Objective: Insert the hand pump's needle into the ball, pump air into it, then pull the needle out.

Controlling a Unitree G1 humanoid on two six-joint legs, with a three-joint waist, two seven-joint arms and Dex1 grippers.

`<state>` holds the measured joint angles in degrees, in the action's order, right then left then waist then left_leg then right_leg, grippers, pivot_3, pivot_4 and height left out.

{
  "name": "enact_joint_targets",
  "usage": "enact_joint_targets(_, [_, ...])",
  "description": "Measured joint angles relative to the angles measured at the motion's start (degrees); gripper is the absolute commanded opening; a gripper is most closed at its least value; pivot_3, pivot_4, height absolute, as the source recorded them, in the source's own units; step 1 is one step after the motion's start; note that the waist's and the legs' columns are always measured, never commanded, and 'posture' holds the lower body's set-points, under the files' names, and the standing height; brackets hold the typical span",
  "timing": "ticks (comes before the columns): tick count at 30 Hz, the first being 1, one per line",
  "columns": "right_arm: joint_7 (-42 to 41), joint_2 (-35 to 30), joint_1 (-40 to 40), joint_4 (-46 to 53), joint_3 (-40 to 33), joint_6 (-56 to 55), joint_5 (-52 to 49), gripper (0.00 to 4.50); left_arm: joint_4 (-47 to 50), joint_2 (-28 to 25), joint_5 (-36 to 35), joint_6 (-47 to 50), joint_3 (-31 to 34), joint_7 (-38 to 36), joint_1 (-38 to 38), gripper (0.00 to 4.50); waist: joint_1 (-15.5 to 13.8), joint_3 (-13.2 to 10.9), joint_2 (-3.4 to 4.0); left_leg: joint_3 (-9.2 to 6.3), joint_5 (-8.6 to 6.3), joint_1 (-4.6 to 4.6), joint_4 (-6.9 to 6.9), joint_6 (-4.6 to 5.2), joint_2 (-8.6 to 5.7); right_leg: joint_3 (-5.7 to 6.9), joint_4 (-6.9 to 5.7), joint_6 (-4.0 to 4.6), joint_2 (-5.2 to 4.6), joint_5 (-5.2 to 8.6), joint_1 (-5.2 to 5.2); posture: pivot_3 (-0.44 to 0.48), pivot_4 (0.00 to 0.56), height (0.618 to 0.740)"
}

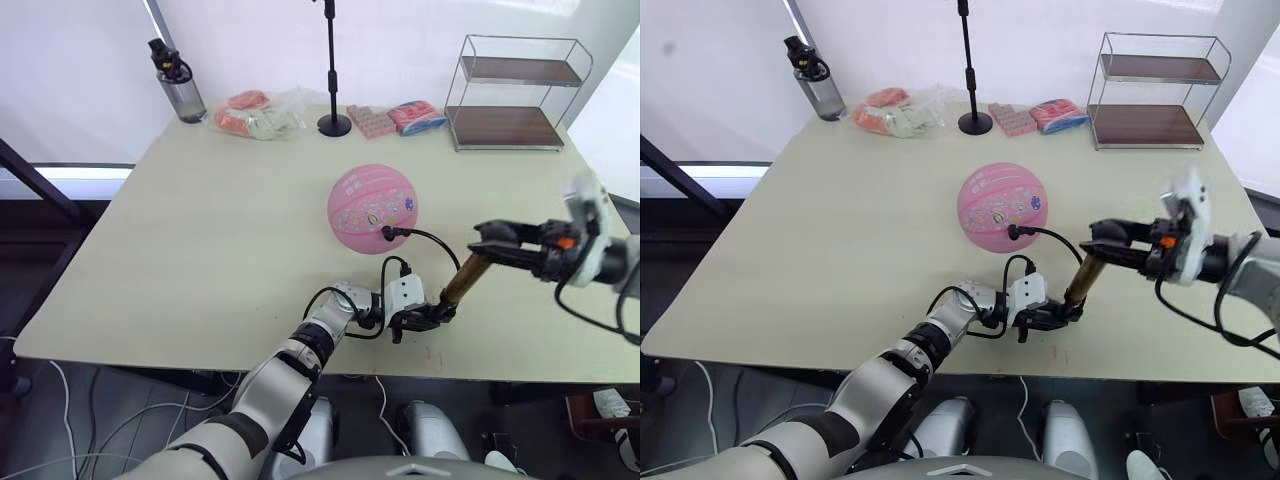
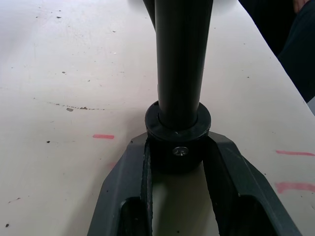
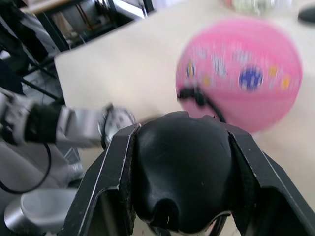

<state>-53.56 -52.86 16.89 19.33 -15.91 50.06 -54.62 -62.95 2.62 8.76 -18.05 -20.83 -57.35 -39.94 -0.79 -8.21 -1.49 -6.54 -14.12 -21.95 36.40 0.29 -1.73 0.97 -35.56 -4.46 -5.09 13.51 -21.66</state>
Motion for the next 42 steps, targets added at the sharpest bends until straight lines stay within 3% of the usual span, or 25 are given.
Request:
enact_joint_targets(7, [0.2, -3.7, 6.5, -1.4, -3.8, 4.9, -6.3, 1.92, 0.0, 0.0, 0.0, 0.0, 0.0, 0.0, -0.1, 1.03, 0.0, -0.1, 0.02, 0.02, 0.00, 0.00, 0.00, 0.00, 0.00, -0.02, 0.00, 0.01, -0.02, 0.01, -0.01, 0.000, 0.150, 0.731])
enact_joint_targets(19, [4.2, -2.8, 12.2, -3.7, -4.8, 8.0, -10.4, 1.92, 0.0, 0.0, -0.1, 0.0, 0.1, -0.2, -0.2, 1.03, 0.0, -0.2, 0.14, 0.06, 0.00, -0.03, 0.00, 0.00, -0.01, -0.05, 0.00, -0.01, -0.05, -0.01, -0.04, 0.000, 0.150, 0.731])
enact_joint_targets(30, [5.4, 6.5, -0.2, -0.6, -4.0, -0.4, -5.2, 1.92, 0.0, -0.3, 0.1, 0.0, -0.1, 0.3, 0.2, 1.03, 0.1, 0.2, -0.22, 0.03, 0.00, 0.10, 0.00, -0.01, 0.04, -0.04, -0.01, 0.00, 0.04, 0.00, 0.01, 0.000, 0.150, 0.731])
enact_joint_targets(42, [3.2, 13.7, -8.5, -3.3, 8.1, -13.7, 9.7, 1.92, -0.1, -0.5, 0.1, 0.0, -0.1, 0.6, 0.5, 1.03, 0.3, 0.6, -0.29, -0.01, -0.01, 0.14, 0.00, -0.02, 0.07, -0.04, -0.02, 0.01, 0.08, 0.01, 0.02, 0.000, 0.150, 0.731])
